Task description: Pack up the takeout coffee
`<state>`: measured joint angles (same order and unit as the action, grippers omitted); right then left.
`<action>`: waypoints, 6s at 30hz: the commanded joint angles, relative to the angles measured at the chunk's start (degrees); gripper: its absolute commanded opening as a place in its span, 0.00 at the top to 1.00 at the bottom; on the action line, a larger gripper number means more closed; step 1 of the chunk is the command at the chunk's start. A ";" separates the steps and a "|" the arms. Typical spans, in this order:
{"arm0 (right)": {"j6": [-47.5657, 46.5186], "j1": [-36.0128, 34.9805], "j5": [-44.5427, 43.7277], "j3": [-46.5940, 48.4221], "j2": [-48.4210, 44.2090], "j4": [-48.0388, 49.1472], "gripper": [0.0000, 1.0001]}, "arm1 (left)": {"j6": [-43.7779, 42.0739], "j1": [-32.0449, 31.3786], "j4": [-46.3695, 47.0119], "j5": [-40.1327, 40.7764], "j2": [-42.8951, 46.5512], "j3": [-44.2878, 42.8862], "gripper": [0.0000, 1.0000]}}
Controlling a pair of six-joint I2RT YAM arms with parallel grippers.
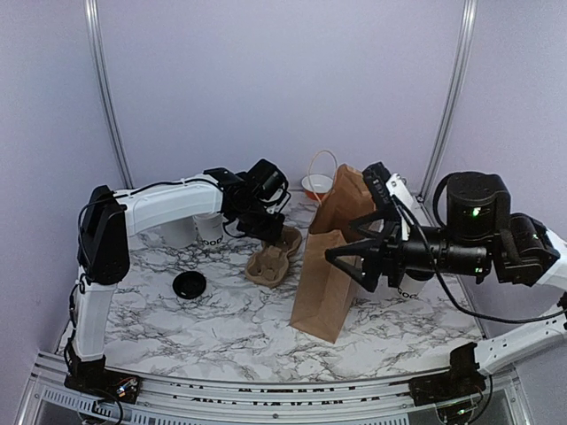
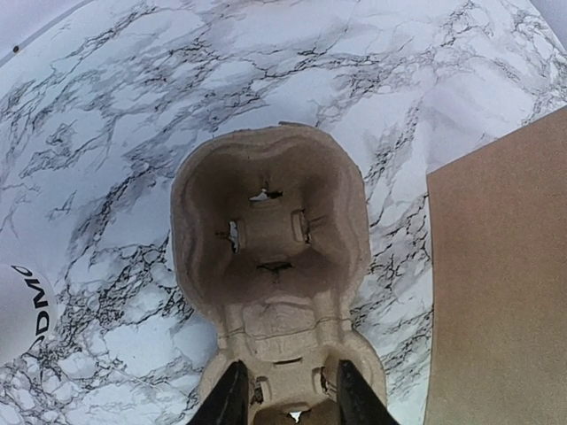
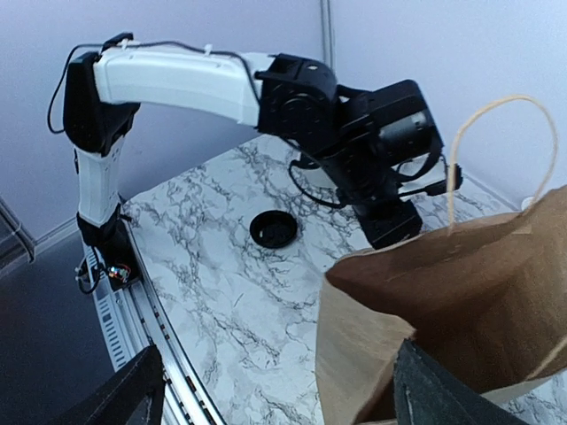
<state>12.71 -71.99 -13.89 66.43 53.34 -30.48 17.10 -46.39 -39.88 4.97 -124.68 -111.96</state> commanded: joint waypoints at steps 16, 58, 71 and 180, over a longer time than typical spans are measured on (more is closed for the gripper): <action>12.89 -7.99 9.83 -22.14 9.45 13.49 0.13 | 7.08 1.39 5.16 3.75 14.74 12.25 0.59; 15.73 16.05 2.10 -25.60 16.57 12.87 0.16 | 20.34 3.61 22.12 -4.43 30.00 46.53 0.59; 9.55 8.01 2.93 7.34 41.60 3.42 0.35 | 31.01 7.02 32.86 -6.21 40.85 62.03 0.59; 3.74 12.23 13.51 44.57 72.20 -8.30 0.97 | 43.37 10.39 63.00 -23.61 36.59 74.82 0.58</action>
<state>15.46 -59.20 -0.89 109.89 126.82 -39.51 59.44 -35.57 19.57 -16.99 -86.59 -34.94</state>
